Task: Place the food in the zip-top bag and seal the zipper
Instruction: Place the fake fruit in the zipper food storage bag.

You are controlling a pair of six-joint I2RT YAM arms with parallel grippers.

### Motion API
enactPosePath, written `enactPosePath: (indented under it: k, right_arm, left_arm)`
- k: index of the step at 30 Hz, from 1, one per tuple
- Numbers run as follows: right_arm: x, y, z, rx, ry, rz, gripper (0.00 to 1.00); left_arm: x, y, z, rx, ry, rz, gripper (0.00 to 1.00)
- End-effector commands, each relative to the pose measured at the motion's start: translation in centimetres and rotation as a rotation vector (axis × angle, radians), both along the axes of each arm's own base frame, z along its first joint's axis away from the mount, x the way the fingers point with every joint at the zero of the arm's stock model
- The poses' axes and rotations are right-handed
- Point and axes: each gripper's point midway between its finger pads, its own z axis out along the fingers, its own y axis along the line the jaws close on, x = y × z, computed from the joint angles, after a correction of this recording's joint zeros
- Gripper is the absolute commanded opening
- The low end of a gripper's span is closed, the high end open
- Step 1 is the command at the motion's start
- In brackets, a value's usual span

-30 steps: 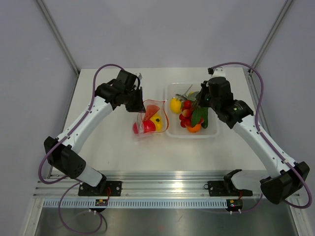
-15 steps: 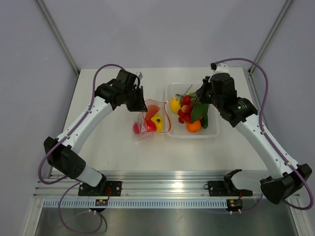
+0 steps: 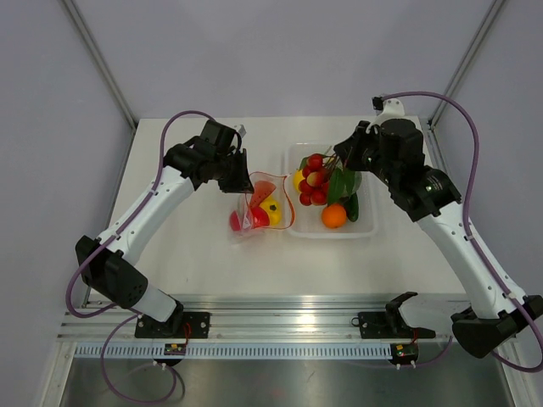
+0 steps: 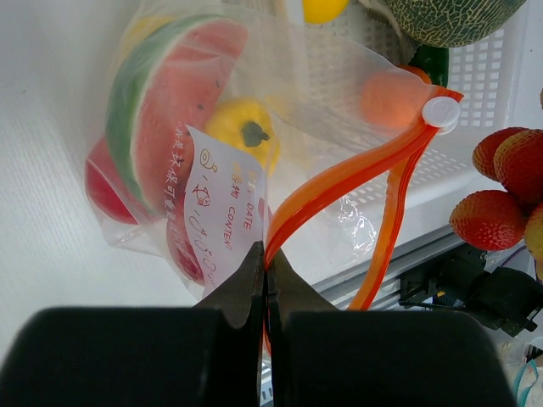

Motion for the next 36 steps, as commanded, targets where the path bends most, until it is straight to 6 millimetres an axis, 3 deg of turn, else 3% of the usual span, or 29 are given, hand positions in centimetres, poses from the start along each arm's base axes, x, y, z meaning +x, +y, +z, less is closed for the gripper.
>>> enactPosePath:
  k: [1,6,9,10,13,17,21,30,36]
  right_arm:
    - [-0.2,0.0,2.1,0.041,-0.063,-0.012,0.0]
    - [-0.4,0.0,1.3,0.046,-0.047,-0.007,0.0]
    - [-1.4,1.3,3.1,0.078,-0.06,0.077,0.0]
    - [-1.9,1.5,4.6,0.096,-0.088,0.096,0.0]
    - [-3.3,3.5,6.4,0.137,-0.116,0.192,0.0]
    - [-4.8,7.3,6.6,0.17,-0.101,0.303,0.0]
    - [-5.2,10.5,6.0,0.218,-0.086,0.355,0.0]
    - [-1.4,11.4,1.8,0.165,-0.036,0.248,0.0]
    - [-0.6,12.4,-0.6,0.152,0.01,0.25,0.0]
  left_arm:
    - [0.3,-0.6,2.6,-0.058,-0.065,-0.007,0.0]
    - [0.6,-0.6,2.8,-0.055,-0.07,-0.001,0.0]
    - [0.5,-0.9,3.0,-0.073,-0.063,-0.005,0.0]
    - [0.5,-1.0,3.1,-0.078,-0.063,-0.005,0.0]
    - [0.5,-0.9,3.4,-0.079,-0.072,0.003,0.0]
    - [0.6,-1.0,3.6,-0.083,-0.073,0.004,0.0]
    - [0.6,-0.9,3.5,-0.08,-0.071,0.005,0.0]
    - [0.1,-0.5,3.8,-0.075,-0.075,0.002,0.0]
    - [-0.3,-0.5,4.0,-0.081,-0.078,-0.007,0.0]
